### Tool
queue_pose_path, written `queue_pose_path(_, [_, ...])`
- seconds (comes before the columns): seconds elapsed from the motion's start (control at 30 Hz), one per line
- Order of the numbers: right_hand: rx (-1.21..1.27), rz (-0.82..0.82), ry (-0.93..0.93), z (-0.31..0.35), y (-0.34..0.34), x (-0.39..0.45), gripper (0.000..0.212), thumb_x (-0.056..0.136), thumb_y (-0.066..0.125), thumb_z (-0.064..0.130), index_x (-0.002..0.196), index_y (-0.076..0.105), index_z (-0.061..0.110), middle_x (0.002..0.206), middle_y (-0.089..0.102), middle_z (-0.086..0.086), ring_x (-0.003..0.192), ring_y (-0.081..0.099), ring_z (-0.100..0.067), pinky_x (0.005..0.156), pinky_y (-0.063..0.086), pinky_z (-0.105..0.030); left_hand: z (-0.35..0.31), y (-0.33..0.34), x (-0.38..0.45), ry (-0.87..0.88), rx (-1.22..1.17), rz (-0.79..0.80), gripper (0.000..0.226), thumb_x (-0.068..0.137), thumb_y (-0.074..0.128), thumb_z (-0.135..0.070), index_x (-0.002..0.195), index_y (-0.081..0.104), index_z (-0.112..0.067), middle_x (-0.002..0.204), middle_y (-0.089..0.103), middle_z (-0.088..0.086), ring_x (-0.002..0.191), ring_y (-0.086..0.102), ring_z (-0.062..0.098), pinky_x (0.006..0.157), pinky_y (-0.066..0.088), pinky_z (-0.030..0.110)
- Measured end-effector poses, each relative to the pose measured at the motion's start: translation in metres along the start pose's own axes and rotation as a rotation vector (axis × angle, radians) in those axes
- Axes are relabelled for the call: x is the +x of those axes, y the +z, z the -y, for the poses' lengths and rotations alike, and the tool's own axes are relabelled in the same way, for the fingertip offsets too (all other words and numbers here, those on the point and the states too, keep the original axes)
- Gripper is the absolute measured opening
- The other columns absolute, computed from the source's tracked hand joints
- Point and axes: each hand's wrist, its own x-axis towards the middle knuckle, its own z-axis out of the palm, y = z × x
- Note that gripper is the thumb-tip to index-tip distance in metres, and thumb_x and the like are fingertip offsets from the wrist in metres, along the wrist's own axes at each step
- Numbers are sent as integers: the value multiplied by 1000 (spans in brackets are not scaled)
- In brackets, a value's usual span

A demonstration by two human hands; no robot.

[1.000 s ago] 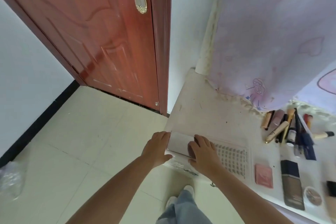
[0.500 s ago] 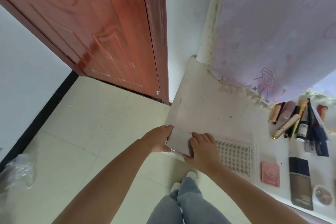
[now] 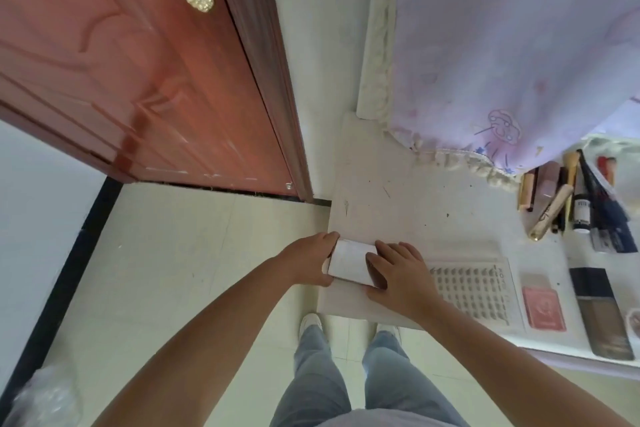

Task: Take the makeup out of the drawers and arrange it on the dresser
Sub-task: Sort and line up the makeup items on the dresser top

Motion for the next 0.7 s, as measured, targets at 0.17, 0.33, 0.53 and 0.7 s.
queue_pose_path(0.17, [15, -14, 92, 10, 2, 4, 50, 40, 70, 44, 80, 72, 13, 90, 73, -10, 75, 71, -25, 62, 57, -33, 17, -3, 8, 82, 2, -24, 60, 75, 71, -27, 124, 39, -14, 118, 52, 4, 102, 53, 21, 81, 45, 30])
queue_pose_path(0.33, [60, -31, 117, 15, 3, 0, 52, 50, 64, 43, 91, 63, 13, 95, 72, -12, 80, 70, -28, 64, 56, -33, 22, 2, 11, 120, -78, -55, 61, 74, 73, -24, 124, 40, -15, 97, 46, -4, 81, 44, 14, 69, 36, 22])
queue_pose_path(0.53, [-1, -46, 107, 22, 11, -8, 72, 44, 83, 40, 100, 47, 11, 98, 70, -15, 83, 69, -29, 68, 56, -32, 26, 6, 13, 146, -141, -75, 65, 73, 73, -19, 128, 39, -16, 84, 45, -4, 72, 42, 15, 65, 35, 21])
queue_pose_path(0.7, [-84, -166, 64, 24, 15, -9, 67, 51, 79, 40, 100, 47, 7, 95, 70, -18, 81, 69, -31, 67, 56, -32, 30, 5, 16, 176, -156, -64, 65, 73, 72, -18, 129, 39, -16, 69, 40, -10, 71, 45, 16, 67, 42, 26])
